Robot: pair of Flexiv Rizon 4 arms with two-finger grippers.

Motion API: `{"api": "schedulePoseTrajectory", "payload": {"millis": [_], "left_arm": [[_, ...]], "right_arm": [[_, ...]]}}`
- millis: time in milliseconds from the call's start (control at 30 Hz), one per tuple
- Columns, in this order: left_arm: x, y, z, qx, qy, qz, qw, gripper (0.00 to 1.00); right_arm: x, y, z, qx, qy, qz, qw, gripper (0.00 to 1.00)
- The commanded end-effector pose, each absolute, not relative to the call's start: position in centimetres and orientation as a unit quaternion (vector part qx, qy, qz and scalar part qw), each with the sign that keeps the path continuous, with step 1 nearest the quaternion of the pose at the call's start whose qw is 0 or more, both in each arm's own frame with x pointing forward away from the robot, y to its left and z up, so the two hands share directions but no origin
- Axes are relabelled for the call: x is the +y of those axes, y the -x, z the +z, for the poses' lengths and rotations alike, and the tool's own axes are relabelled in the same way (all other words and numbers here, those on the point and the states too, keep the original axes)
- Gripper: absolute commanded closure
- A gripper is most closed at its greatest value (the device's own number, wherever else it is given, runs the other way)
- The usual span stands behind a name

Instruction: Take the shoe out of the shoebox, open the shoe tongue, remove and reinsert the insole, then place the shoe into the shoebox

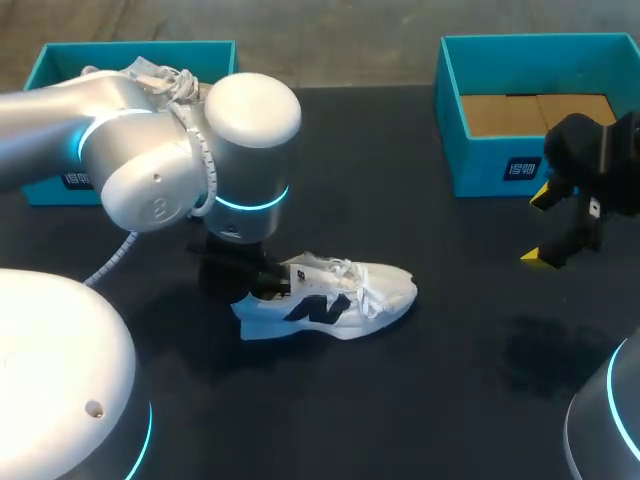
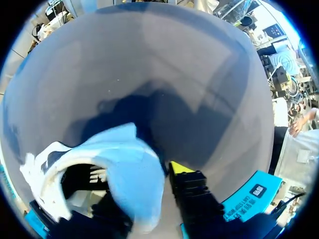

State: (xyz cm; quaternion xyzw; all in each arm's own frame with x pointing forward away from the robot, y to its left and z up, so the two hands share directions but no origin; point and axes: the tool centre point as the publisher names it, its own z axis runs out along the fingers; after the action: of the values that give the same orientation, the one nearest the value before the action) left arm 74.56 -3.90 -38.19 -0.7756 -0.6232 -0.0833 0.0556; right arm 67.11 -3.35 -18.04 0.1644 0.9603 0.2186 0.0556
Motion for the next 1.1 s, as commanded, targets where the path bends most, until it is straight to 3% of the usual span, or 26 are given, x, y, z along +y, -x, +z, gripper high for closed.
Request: {"api": "schedulePoseTrajectory", "payload": {"millis": [33, 267, 433, 1100], "left_arm": [[-4.2, -74.3, -37.9, -0.622, 0.776, -0.087, 0.057, 0.26], [-4.0, -73.9, -37.3, -0.622, 0.778, -0.079, 0.048, 0.22], [-3.6, -73.6, -36.5, -0.632, 0.772, -0.063, 0.029, 0.00], [-2.7, -72.5, -31.9, -0.681, 0.714, 0.158, -0.042, 0.00]], "right_arm": [[-3.3, -67.3, -18.1, 0.961, -0.165, 0.217, 0.054, 0.00], [-3.3, -67.3, -18.1, 0.961, -0.165, 0.217, 0.054, 0.00], [-3.3, -67.3, -18.1, 0.961, -0.165, 0.217, 0.054, 0.00], [-3.3, -67.3, -18.1, 0.961, -0.165, 0.217, 0.054, 0.00]]}}
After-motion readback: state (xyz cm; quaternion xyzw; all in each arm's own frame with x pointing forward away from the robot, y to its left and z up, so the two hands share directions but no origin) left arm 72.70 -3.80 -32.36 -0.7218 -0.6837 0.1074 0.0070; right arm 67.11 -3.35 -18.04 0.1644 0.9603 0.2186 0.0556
